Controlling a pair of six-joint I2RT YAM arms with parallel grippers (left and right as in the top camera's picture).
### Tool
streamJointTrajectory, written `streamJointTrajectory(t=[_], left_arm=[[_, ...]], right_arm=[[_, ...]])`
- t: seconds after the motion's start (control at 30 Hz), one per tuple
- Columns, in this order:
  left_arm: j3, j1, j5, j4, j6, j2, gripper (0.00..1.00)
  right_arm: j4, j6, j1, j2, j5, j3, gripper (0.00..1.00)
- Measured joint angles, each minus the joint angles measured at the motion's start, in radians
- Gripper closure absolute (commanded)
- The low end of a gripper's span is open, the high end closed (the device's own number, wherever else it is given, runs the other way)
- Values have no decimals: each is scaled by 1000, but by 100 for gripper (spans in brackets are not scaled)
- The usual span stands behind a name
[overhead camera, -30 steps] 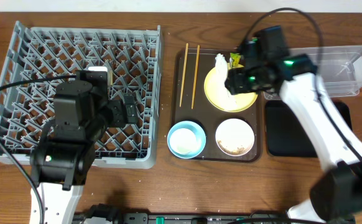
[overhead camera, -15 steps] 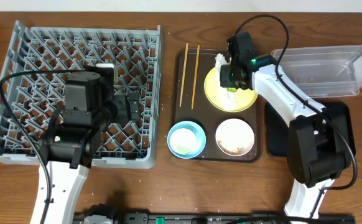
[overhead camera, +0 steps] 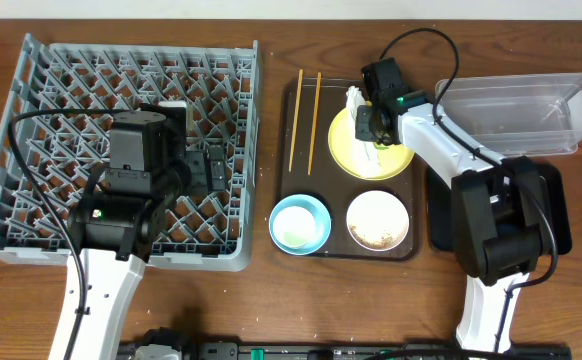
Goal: Sort waste into correct bins and load items into the dishwasher
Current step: 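Reach the right gripper to the yellow plate and grasp wrapper and napkin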
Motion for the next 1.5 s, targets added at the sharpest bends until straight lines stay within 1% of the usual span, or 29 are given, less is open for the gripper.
streamJointTrajectory(t=[0.2, 0.3, 0.4, 0.47, 0.5, 0.57, 0.63, 0.73, 0.83, 0.87, 0.93, 1.0, 1.1, 1.17, 1.27, 1.33, 1.43, 1.5], left_arm=[[0, 0, 0, 0, 0, 0, 2], [0, 0, 0, 0, 0, 0, 2], [0, 0, 0, 0, 0, 1, 2], [0, 0, 0, 0, 0, 1, 2], [0, 0, 0, 0, 0, 1, 2], [0, 0, 0, 0, 0, 1, 2], [0, 0, 0, 0, 0, 1, 2], [0, 0, 0, 0, 0, 1, 2], [0, 0, 0, 0, 0, 1, 2], [0, 0, 0, 0, 0, 1, 2], [0, 0, 0, 0, 0, 1, 2], [0, 0, 0, 0, 0, 1, 2], [0, 0, 0, 0, 0, 1, 2], [0, 0, 0, 0, 0, 1, 2], [0, 0, 0, 0, 0, 1, 2], [0, 0, 0, 0, 0, 1, 2], [0, 0, 0, 0, 0, 1, 2], [0, 0, 0, 0, 0, 1, 2]], right_arm=[[-55, 21, -11, -2, -3, 0, 99], [-83, 24, -26, -35, -30, 0, 99], [-93, 24, -60, -133, -78, 0, 99], [-111, 54, -111, -240, -107, 6, 99], [-117, 67, -125, -264, -109, 9, 99], [-140, 130, -195, -333, -114, 24, 99], [-159, 207, -270, -365, -116, 37, 99], [-188, 340, -383, -356, -108, 39, 99], [-202, 442, -450, -315, -103, 38, 98], [-202, 469, -465, -299, -106, 38, 78], [-202, 514, -484, -262, -130, 34, 60], [-201, 532, -487, -249, -167, 27, 57], [-140, 506, -487, -250, -272, 23, 52], [-92, 462, -484, -255, -340, 23, 44], [-54, 344, -465, -277, -441, 22, 37], [-64, 238, -423, -301, -490, 22, 30], [-122, 79, -323, -320, -518, 24, 29], [-175, 0, -238, -319, -495, 24, 27]])
